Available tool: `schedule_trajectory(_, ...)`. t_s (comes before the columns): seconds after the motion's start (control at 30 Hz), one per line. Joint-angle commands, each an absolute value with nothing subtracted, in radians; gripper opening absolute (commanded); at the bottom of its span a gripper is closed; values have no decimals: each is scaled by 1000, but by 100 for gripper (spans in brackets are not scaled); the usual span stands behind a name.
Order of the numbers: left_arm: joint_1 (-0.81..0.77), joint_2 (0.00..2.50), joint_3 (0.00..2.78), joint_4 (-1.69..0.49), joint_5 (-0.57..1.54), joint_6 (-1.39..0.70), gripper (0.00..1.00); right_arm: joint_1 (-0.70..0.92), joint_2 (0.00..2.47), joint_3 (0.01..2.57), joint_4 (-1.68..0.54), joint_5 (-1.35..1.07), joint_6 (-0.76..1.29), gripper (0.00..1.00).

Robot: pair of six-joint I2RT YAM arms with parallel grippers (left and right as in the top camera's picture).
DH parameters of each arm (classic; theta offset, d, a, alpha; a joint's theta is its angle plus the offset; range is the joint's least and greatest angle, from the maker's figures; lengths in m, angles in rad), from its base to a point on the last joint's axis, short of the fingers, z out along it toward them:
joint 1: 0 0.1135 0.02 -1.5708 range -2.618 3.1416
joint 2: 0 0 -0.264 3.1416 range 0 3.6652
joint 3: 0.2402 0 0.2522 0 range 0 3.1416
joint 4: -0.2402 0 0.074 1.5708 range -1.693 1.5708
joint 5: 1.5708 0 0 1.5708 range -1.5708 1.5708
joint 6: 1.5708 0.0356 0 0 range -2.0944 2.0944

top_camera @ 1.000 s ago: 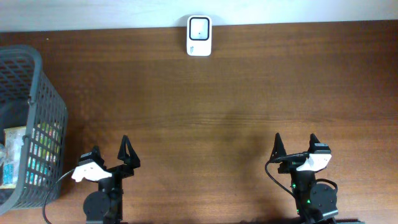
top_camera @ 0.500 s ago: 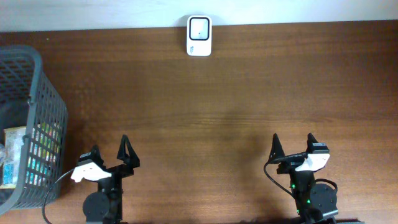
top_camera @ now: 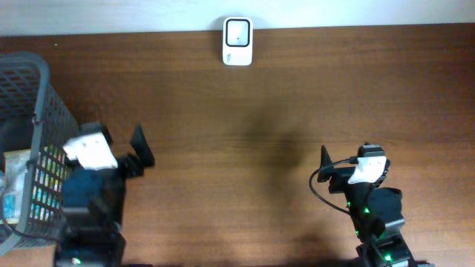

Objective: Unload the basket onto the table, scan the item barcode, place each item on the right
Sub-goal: 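Raise the left gripper and swing it over the grey basket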

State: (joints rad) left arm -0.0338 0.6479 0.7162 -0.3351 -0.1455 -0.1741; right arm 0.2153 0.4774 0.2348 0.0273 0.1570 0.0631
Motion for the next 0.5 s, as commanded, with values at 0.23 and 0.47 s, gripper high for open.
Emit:
schedule_trajectory(0.23, -38, 1385, 1804, -963, -107, -66, 99, 209, 711, 251, 57, 169, 60, 99)
schedule_trajectory(0.47, 12, 1404, 1807, -963, -207, -56, 99, 209, 924, 251, 98, 125, 60, 99)
